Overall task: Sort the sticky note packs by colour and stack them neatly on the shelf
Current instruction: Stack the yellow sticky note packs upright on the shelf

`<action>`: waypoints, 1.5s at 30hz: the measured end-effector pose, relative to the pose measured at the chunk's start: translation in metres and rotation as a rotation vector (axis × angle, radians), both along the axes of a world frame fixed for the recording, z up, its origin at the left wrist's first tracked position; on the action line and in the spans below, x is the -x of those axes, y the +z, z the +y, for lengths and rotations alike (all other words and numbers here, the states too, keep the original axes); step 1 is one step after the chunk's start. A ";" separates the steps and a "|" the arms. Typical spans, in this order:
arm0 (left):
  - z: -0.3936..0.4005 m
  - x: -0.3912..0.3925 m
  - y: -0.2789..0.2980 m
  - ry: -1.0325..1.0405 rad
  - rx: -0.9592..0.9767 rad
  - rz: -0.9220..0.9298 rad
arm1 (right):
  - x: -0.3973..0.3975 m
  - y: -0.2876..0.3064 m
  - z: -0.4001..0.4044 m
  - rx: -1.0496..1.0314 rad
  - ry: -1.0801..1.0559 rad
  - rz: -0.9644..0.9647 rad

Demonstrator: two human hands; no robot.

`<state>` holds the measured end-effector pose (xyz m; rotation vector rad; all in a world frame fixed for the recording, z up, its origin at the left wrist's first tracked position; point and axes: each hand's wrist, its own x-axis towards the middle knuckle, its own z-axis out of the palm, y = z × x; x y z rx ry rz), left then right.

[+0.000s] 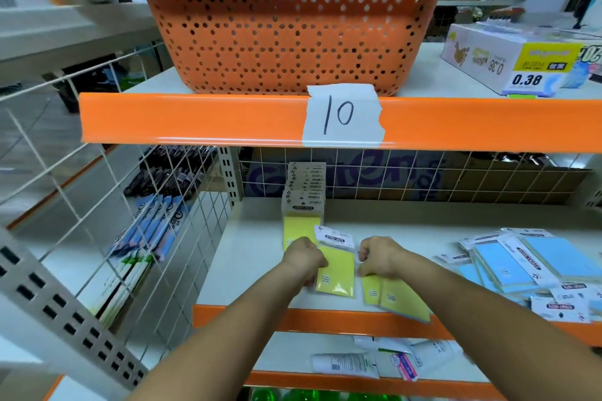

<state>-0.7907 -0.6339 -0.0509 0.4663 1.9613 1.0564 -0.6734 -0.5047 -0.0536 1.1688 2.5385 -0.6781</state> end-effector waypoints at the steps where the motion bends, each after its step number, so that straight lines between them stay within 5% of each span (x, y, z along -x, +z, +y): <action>1: -0.005 0.005 0.003 -0.001 -0.027 0.005 | 0.003 0.002 -0.003 0.010 0.003 0.015; 8: -0.028 0.035 -0.001 0.060 -0.216 0.022 | 0.028 0.005 -0.025 0.363 -0.092 0.293; 14: -0.024 0.035 -0.010 0.301 -0.206 0.298 | 0.057 -0.009 -0.041 0.056 -0.038 0.374; 23: -0.013 0.031 -0.026 0.214 -0.194 0.289 | 0.074 -0.023 -0.046 -0.190 -0.166 0.296; 30: -0.014 0.058 -0.050 -0.054 0.205 0.511 | 0.074 -0.026 -0.041 -0.162 -0.134 0.190; 45: -0.017 0.060 -0.045 0.022 0.187 0.502 | 0.073 -0.026 -0.030 -0.059 -0.130 0.199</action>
